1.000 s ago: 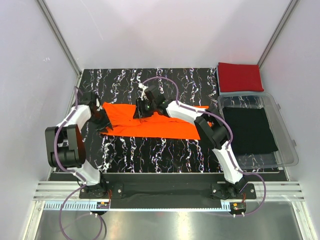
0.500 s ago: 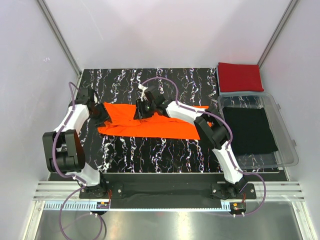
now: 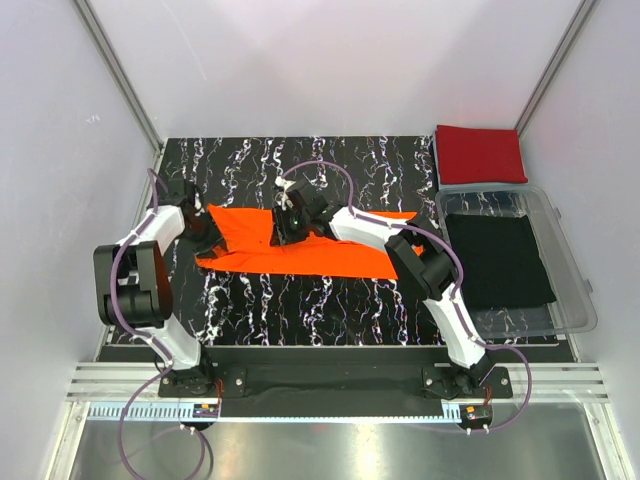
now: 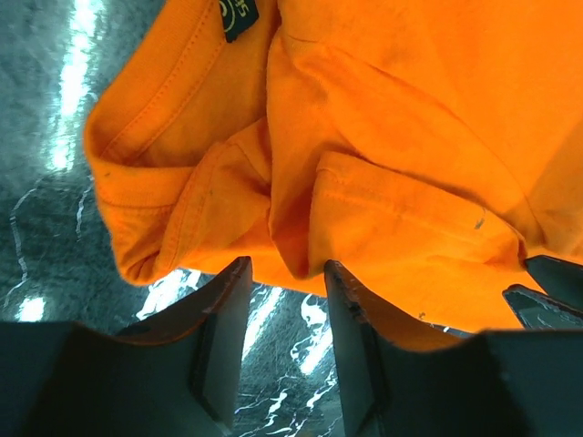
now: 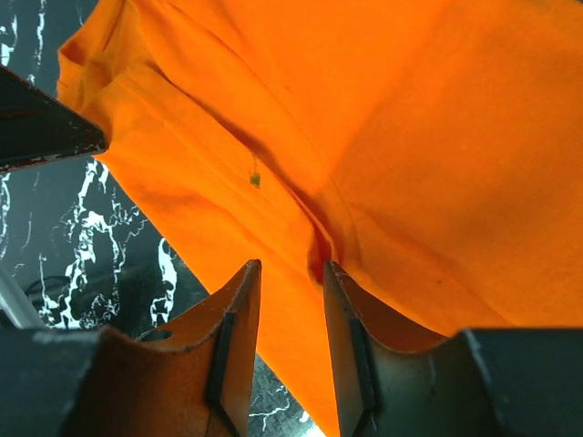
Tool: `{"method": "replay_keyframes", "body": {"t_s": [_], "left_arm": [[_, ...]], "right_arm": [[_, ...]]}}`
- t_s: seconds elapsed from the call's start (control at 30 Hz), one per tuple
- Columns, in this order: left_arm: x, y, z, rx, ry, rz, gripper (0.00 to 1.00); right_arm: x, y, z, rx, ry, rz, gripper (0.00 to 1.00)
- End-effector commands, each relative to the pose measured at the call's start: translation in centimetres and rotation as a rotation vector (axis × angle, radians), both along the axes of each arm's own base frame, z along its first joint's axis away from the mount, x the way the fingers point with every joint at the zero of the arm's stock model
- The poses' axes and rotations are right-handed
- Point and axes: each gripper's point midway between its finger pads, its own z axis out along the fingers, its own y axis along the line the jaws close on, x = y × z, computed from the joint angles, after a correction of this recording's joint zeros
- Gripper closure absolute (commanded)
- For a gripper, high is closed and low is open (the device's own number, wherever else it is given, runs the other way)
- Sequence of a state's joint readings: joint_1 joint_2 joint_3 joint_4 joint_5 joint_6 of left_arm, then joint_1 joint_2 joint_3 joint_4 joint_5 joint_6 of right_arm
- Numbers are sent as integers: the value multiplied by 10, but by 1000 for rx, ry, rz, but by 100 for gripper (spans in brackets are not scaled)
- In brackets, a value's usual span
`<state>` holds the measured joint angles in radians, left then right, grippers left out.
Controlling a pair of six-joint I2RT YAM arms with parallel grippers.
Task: Fold and stack the t-shirts
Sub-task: Fold the tshirt
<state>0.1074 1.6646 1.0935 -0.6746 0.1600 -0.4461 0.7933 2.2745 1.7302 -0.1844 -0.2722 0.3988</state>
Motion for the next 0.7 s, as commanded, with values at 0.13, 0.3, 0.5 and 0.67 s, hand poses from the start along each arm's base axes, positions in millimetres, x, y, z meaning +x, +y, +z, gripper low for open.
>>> {"method": "replay_keyframes", "body": {"t_s": [0.13, 0.3, 0.5, 0.67], "left_arm": [[12, -6, 4, -4, -45, -8, 72], [6, -9, 1, 4, -32, -17, 85], [-2, -13, -5, 17, -9, -22, 100], [-4, -14, 0, 21, -18, -10, 100]], "right_arm": [[3, -2, 16, -12, -66, -1, 59], [0, -3, 11, -24, -62, 6, 60], [-1, -4, 11, -24, -61, 12, 64], [1, -4, 16, -24, -70, 11, 93]]}}
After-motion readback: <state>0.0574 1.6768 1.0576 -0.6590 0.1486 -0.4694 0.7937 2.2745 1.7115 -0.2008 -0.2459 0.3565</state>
